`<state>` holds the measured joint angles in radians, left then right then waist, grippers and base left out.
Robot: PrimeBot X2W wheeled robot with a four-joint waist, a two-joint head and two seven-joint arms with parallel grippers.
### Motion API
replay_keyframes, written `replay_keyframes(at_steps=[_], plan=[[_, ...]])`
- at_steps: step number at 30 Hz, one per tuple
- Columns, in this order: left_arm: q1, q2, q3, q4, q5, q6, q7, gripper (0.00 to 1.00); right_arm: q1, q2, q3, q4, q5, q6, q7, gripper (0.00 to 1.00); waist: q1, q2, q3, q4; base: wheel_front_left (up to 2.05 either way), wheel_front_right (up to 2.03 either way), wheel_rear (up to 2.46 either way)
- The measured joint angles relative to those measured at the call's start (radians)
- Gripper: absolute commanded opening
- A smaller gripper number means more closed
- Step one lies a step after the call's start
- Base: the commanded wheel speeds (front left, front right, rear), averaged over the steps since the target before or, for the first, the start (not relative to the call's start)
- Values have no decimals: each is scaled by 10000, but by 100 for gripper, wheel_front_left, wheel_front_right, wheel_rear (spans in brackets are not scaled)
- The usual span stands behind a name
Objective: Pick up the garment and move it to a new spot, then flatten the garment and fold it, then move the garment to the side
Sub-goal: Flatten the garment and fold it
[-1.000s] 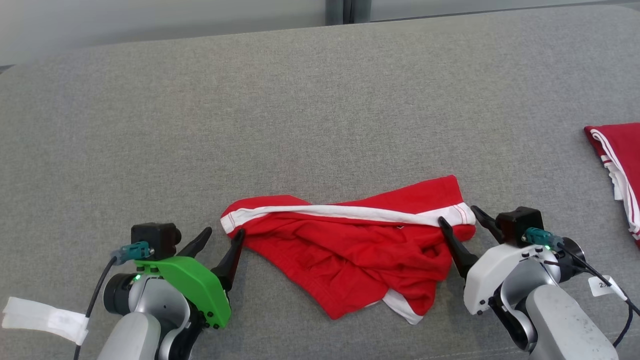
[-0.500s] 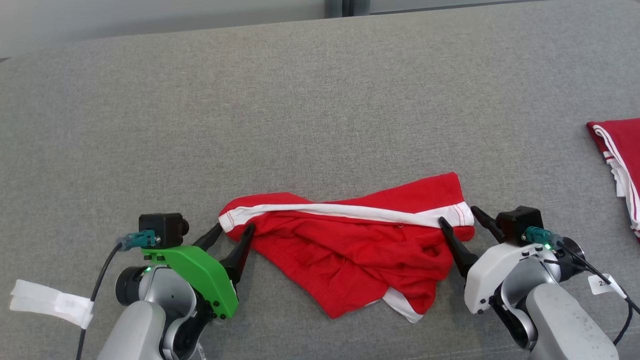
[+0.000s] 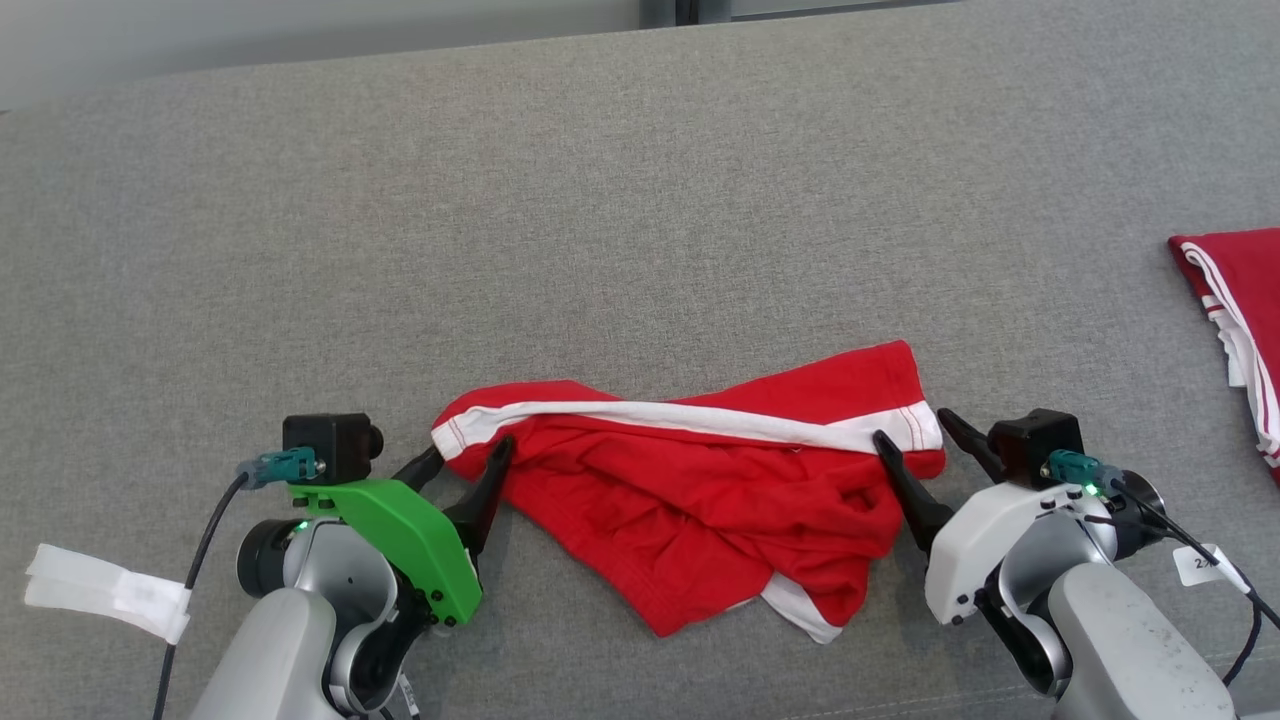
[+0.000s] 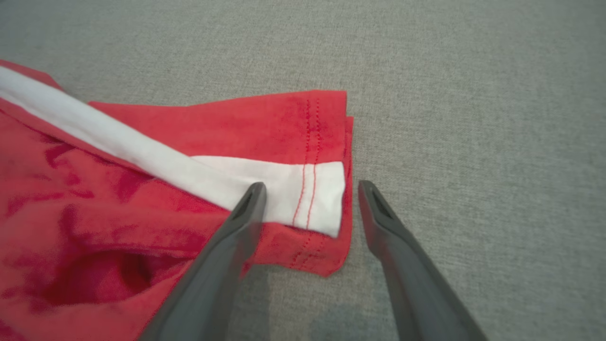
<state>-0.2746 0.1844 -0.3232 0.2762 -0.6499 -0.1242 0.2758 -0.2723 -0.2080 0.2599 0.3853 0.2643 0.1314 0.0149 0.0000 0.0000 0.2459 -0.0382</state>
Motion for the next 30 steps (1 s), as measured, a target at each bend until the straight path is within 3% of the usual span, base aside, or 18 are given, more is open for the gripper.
replay_keyframes(at_steps=[4, 5, 22, 23, 25, 27, 30], plan=[[-35, 19, -31, -4, -10, -2, -33, 54, -12, -8, 38, 0, 33, 0, -2, 100, 0, 0, 15, -3, 0, 0, 0], [-43, 21, -36, -6, -12, -2, -48, 49, -22, -10, 46, 0, 56, 0, -2, 100, 0, 0, 18, -4, 0, 0, 0], [-62, 98, -236, -31, -96, -4, -146, 41, -46, 0, 52, -58, 151, 0, 102, 98, 0, 0, -22, -24, 0, 0, 0], [-65, 98, -253, -31, -98, -4, -146, 40, -46, -4, 67, -31, 192, 0, 119, 95, 0, 0, -15, -16, 0, 0, 0], [-74, 98, -268, -31, -113, -4, -144, 38, -55, -8, 104, 29, 299, 0, 194, 78, 0, 0, -4, -3, 0, 0, 0], [-77, 98, -297, -27, -150, -4, -144, 32, -118, -8, 186, 109, 483, 0, 251, 45, 0, 0, -1, 2, 0, 0, 0], [-79, 98, -332, -15, -180, -4, -142, 16, -307, -75, 290, 232, 577, 0, 274, 14, 0, 0, -21, 8, 0, 0, 0]])
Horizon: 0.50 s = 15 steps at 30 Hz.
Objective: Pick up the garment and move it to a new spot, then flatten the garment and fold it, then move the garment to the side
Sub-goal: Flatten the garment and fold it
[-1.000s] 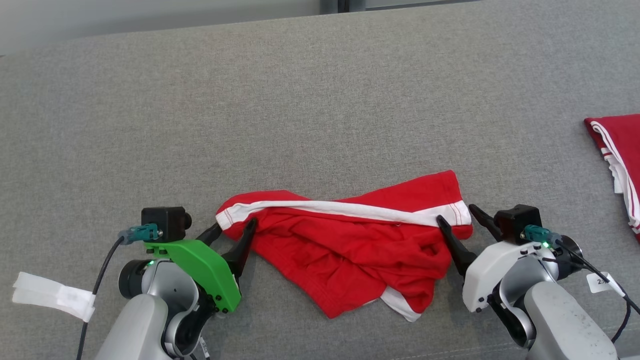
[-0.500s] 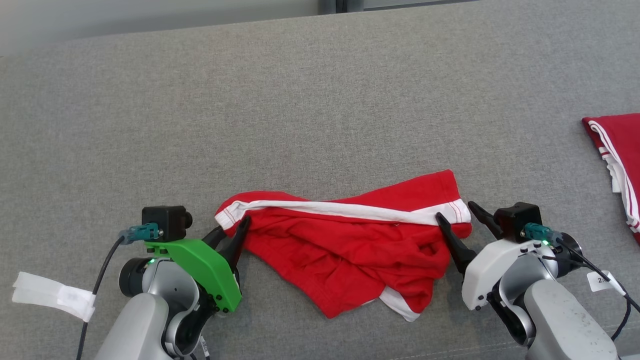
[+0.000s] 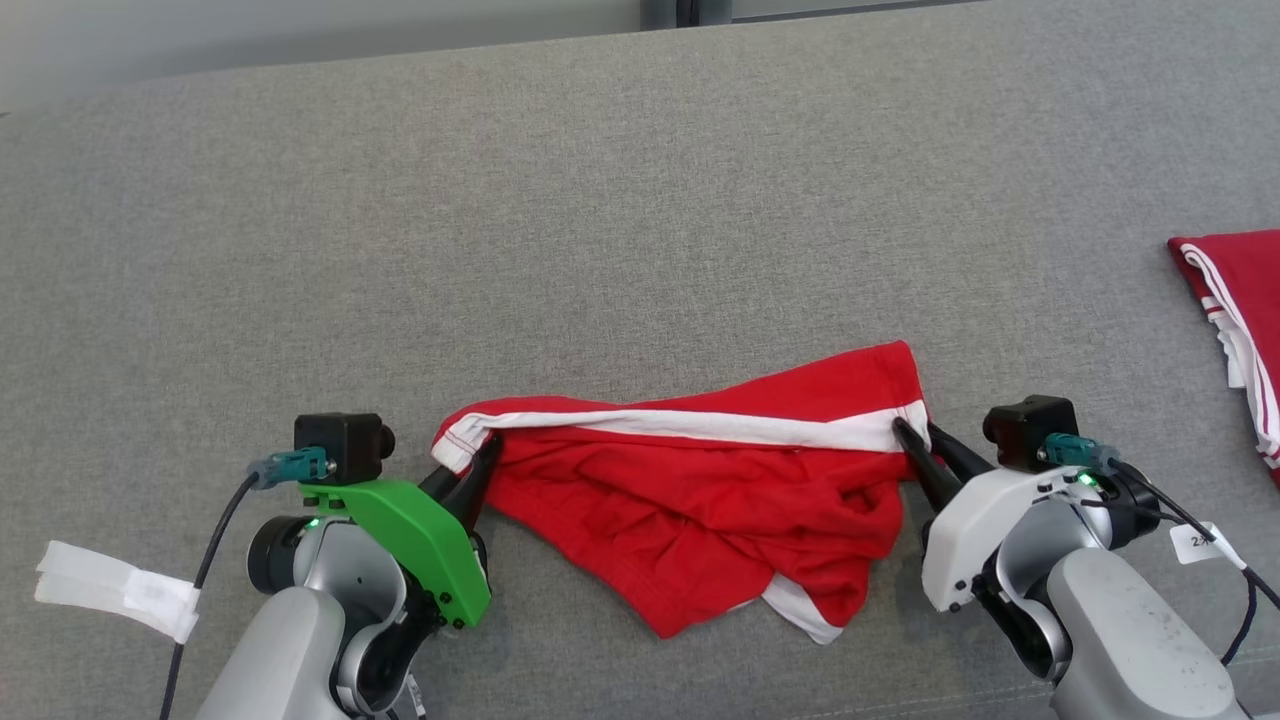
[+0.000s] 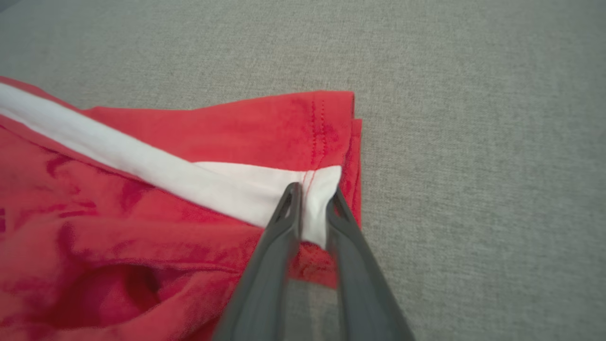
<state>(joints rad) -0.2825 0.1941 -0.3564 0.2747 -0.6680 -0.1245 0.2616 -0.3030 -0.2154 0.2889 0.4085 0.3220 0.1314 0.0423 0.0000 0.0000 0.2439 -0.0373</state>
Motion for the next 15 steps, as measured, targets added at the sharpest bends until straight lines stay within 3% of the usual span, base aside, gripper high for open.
replay_keyframes(at_steps=[1, 4, 9, 15], plan=[[0, 0, -12, 6, -2, 0, 0, 9, -48, -42, 19, 50, 12, 0, 0, 0, 0, 0, -15, 2, 0, 0, 0], [0, 4, -23, 12, -63, -2, -12, 0, -126, -102, 31, 77, 94, 0, -86, 0, 0, 0, -81, 2, 0, 0, 0], [10, 61, 2, -157, -107, -2, -144, 0, -130, -73, -186, -111, 700, 0, -374, 0, 0, 0, -233, -20, 0, 0, 0], [53, 247, 82, -955, -151, 0, -224, 0, -292, -349, -562, -1158, 1714, -2, -408, 0, 0, 0, -514, -117, 0, 0, 0]])
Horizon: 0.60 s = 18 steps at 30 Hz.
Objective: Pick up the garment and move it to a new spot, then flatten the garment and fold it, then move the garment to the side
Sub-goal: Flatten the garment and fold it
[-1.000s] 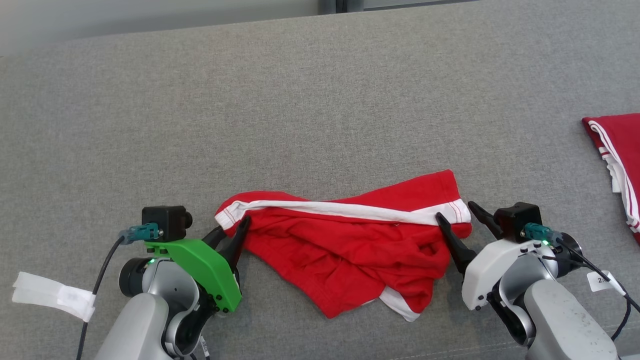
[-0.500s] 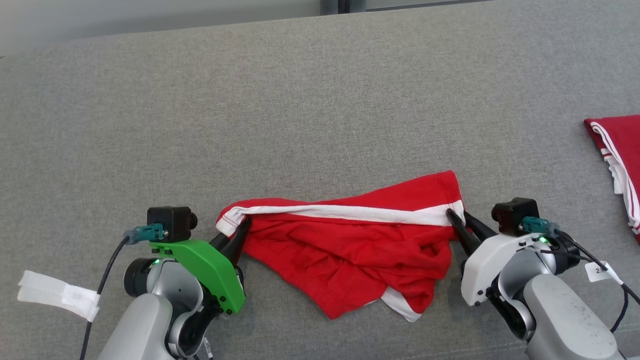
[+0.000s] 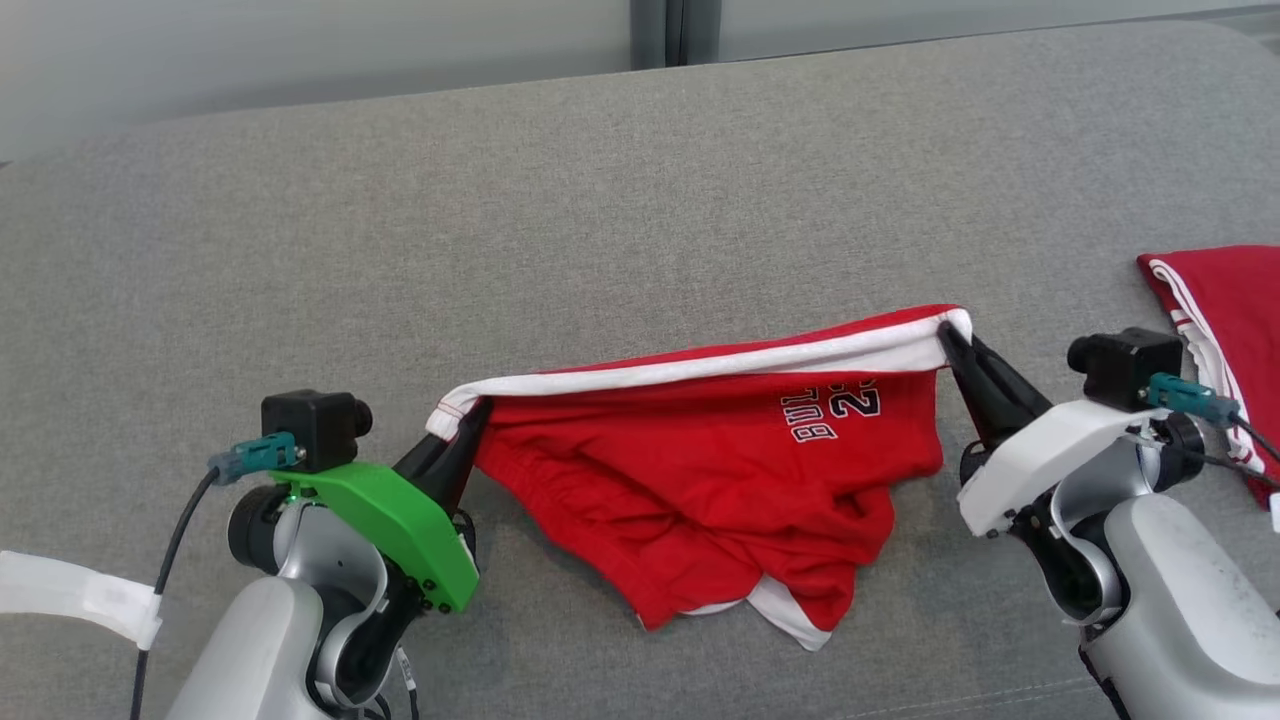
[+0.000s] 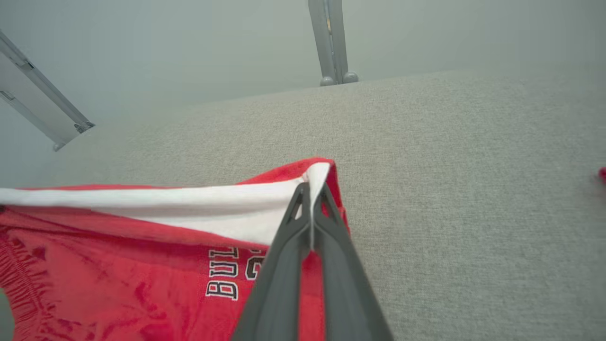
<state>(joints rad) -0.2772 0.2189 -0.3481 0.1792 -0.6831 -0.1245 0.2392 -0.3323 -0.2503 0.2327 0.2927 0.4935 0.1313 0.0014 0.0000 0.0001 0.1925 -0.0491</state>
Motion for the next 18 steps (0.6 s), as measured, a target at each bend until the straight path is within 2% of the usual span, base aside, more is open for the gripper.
replay_keyframes(at_steps=[10, 15, 18], plan=[[794, 453, -29, -2723, -84, 194, 391, 0, 639, -648, -800, -2638, 1708, -4, 736, 0, 0, 0, -536, -298, 0, 0, 0], [1063, 575, -19, -4711, -219, 408, 834, 0, 1086, -771, -1684, -4324, 2857, -6, 1214, 0, 0, 0, -672, -495, 0, 0, 0], [866, 779, 59, -5534, -353, 558, 1390, 0, 998, -1110, -2220, -4895, 2949, -8, 1634, 0, 0, 0, -536, -577, 0, 0, 0]])
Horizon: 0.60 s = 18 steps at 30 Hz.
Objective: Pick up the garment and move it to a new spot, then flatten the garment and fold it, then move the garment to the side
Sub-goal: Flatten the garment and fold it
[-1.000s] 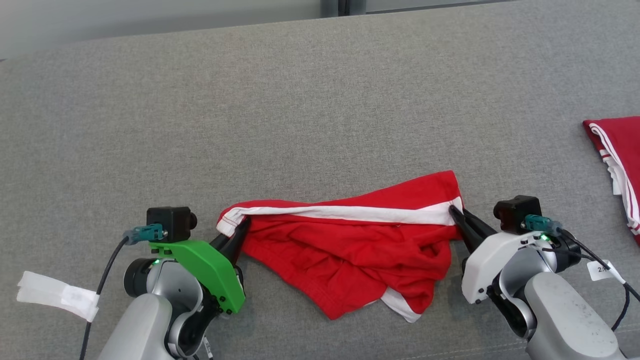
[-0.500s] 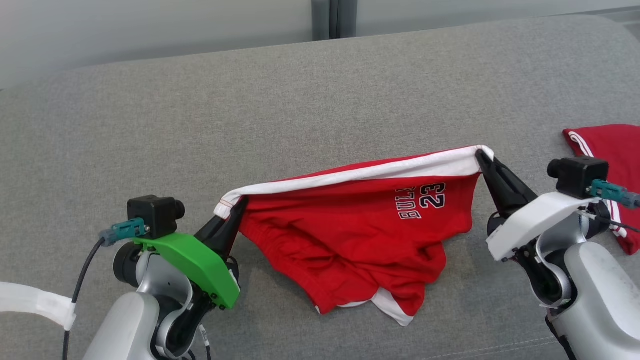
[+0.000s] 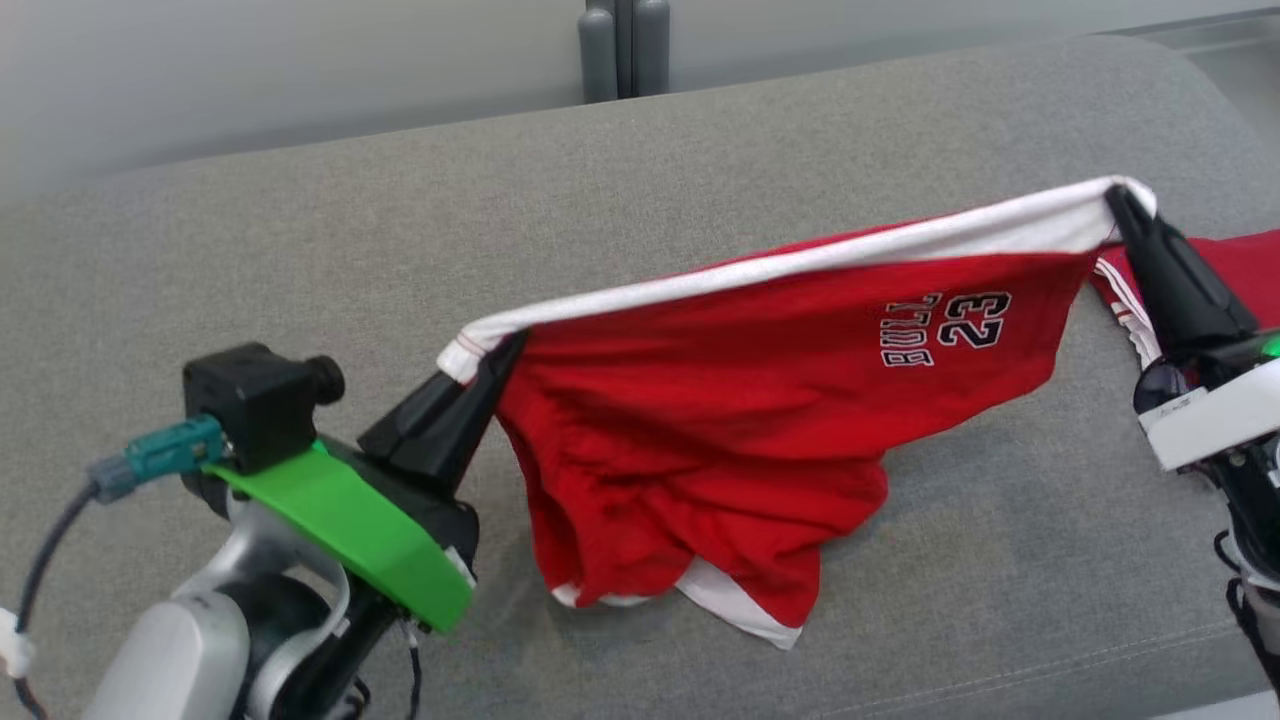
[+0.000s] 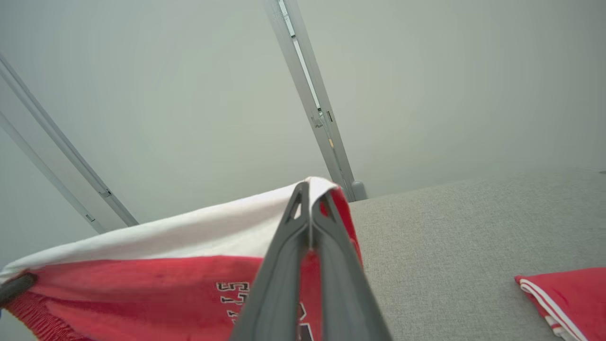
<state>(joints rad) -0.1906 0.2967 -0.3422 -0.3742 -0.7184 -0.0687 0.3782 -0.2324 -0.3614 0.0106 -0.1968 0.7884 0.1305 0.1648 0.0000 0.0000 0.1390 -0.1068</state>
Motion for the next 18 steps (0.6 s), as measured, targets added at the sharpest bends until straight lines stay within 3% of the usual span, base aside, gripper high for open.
replay_keyframes(at_steps=[4, 11, 14, 18], plan=[[-1988, 385, 174, -13, -35, 148, 1327, 0, -1498, -98, -550, -188, 107, 2, 719, 0, 0, 0, 577, -123, 0, 0, 0], [-6407, 464, 462, 2345, 594, 176, 2263, 0, -5456, 188, 96, 1528, -399, 0, 1636, 0, 0, 0, 1982, -158, 0, 0, 0], [-8313, 418, 571, 3603, 1101, 151, 1983, 0, -7598, 706, 389, 2648, -656, 2, 1684, 0, 1, 0, 2745, -99, 0, 0, 0], [-10431, 481, 591, 5344, 2040, -125, 571, 0, -10040, 1396, 416, 4656, -1427, 2, 997, 0, 3, 0, 3705, -52, 0, 0, 0]])
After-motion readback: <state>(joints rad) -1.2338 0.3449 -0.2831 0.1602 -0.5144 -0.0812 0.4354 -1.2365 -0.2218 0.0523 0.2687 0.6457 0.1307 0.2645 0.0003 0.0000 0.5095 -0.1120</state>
